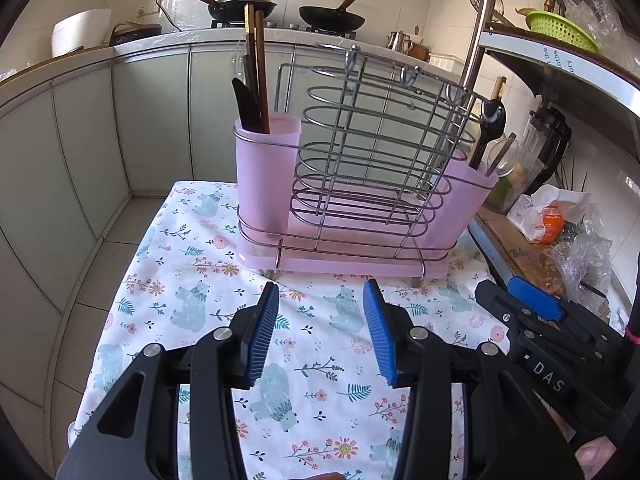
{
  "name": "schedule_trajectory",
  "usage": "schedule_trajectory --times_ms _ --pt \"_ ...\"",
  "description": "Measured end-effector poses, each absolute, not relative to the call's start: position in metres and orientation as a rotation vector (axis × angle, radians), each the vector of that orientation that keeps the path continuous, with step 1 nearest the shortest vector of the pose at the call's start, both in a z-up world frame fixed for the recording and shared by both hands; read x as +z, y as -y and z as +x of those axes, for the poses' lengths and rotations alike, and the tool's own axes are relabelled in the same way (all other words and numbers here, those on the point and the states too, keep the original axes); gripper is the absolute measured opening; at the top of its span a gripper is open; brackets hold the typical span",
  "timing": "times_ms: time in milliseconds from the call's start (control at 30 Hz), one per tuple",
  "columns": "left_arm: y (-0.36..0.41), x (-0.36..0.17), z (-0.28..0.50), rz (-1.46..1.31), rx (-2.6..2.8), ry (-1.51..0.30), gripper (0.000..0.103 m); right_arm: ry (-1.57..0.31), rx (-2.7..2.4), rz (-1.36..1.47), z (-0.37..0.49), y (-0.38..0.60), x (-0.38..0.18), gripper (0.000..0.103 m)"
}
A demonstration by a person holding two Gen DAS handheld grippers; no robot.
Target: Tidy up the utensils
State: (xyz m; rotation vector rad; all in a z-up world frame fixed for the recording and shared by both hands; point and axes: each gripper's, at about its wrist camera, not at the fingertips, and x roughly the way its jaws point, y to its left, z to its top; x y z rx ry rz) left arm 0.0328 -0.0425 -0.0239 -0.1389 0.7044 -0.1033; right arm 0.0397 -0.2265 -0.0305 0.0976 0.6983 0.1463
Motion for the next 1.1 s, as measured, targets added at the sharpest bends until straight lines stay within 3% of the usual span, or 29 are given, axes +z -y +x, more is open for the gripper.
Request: schedule_trajectory --times_ms 1100 --pt "0.0436 -0.0225 0.0267 -0.135 -0.108 -0.702 0.044 -0.683 0.151 0.104 0.0315 0.2261 -0.0257 0.047"
